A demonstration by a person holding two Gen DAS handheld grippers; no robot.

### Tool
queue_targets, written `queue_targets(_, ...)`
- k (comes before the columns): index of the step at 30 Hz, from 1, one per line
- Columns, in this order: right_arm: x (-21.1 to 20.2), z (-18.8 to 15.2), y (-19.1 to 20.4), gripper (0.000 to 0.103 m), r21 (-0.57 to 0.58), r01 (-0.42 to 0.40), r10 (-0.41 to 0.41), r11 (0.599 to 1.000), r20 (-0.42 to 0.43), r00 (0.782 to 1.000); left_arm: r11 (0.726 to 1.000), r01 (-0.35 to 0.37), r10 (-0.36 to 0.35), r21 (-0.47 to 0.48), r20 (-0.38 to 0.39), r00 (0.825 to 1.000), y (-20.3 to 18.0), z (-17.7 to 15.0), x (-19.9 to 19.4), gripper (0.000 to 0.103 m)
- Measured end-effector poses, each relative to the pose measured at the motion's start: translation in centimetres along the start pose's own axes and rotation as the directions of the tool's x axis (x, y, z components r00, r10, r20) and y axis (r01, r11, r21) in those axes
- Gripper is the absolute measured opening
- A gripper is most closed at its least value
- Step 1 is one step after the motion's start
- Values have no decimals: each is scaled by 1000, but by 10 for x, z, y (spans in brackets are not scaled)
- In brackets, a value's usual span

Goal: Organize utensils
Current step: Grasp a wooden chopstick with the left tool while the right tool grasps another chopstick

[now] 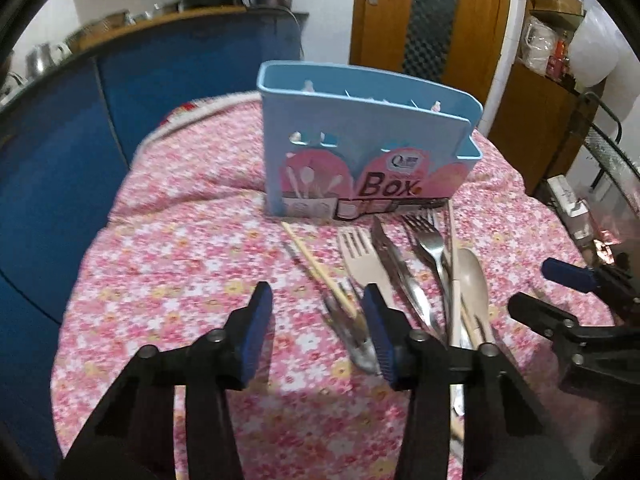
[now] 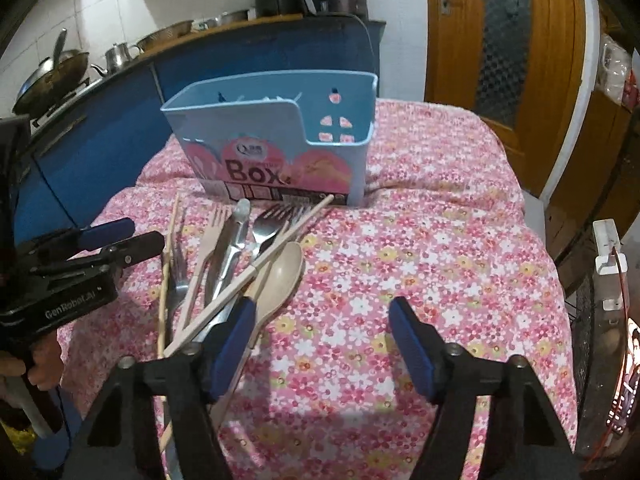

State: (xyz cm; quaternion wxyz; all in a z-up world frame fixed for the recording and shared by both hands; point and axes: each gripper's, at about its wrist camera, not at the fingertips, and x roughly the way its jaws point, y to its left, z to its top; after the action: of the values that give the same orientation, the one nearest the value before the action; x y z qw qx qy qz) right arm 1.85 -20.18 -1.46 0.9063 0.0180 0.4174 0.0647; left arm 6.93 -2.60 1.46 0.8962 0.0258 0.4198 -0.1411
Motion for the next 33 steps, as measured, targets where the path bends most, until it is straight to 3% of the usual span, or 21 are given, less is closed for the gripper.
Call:
queue_targets(10,21,26,-12,62,77,-13,22,997,-120,993,998,70,-70,-9,-144,987,8,29,31,34)
queue_targets(12,26,30,-16,57,97,-18,31,995,-136,990,996,84,-84,-12,-154,984,10,32,35,30)
queue_targets(17,41,35,-25,56,159,-49,79,986,-187,979,997,79,-76,16,-141,987,10,38,38,15)
queue_targets(24,49,39,-28,57,145,-41,73,989,-222,972,991,131,-128,16,-135,982,13,44,45,13)
queue_targets(33,58,46,-13,67,83,-5,28,997,-279,960,978,206,-206,-11,-94,974,27,54,39,11)
